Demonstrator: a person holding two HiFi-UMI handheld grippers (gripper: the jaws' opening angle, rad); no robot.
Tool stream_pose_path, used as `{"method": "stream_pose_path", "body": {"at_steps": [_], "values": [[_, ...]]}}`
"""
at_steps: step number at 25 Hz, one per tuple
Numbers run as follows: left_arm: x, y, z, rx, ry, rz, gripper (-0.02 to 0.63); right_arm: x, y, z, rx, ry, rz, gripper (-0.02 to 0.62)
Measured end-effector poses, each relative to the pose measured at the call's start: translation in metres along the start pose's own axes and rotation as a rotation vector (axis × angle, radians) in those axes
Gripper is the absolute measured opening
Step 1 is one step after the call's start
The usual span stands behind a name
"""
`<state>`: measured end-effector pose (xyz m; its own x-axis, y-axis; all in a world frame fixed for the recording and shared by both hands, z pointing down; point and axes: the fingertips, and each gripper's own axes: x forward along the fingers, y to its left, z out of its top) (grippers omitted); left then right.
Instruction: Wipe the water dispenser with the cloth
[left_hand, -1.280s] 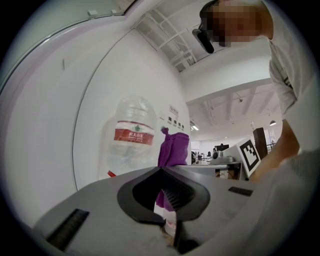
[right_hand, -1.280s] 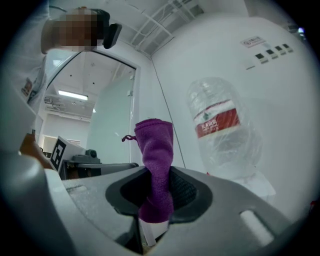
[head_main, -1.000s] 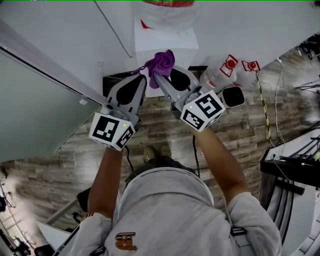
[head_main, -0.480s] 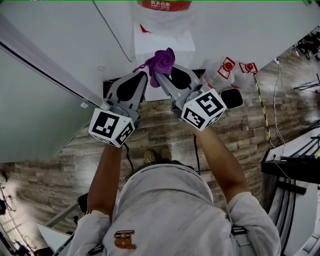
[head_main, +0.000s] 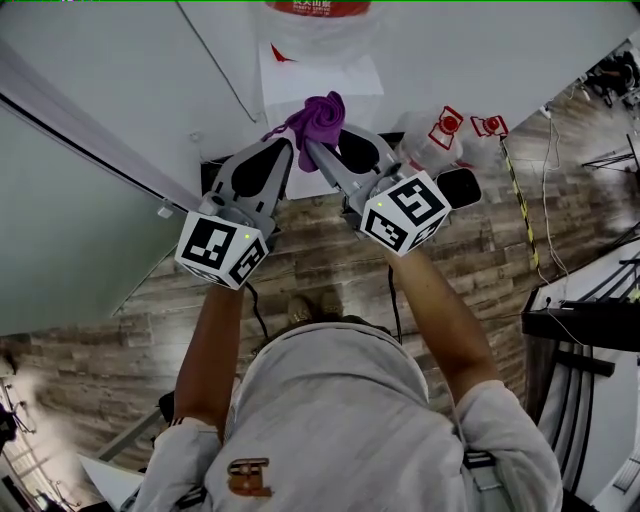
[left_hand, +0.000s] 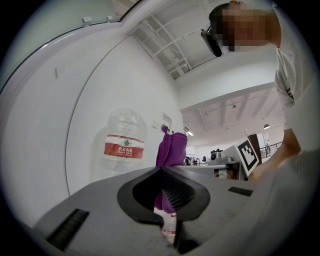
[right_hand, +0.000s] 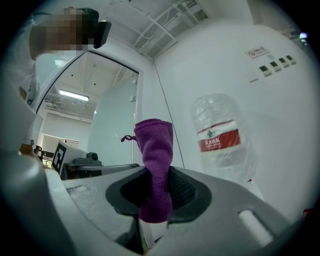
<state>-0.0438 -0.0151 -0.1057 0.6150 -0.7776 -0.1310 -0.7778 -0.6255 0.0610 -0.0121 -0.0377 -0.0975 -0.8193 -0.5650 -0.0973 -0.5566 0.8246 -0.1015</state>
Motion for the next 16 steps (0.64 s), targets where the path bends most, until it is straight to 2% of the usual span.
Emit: {"method": "stream_pose_path", "body": {"at_steps": [16], "values": [[-0.0028, -0.0056, 0.0042, 0.005, 0.000, -0.017, -0.002, -0.0035, 0.0050, 0.0047, -0.014, 0.011, 0.009, 0.095]]}}
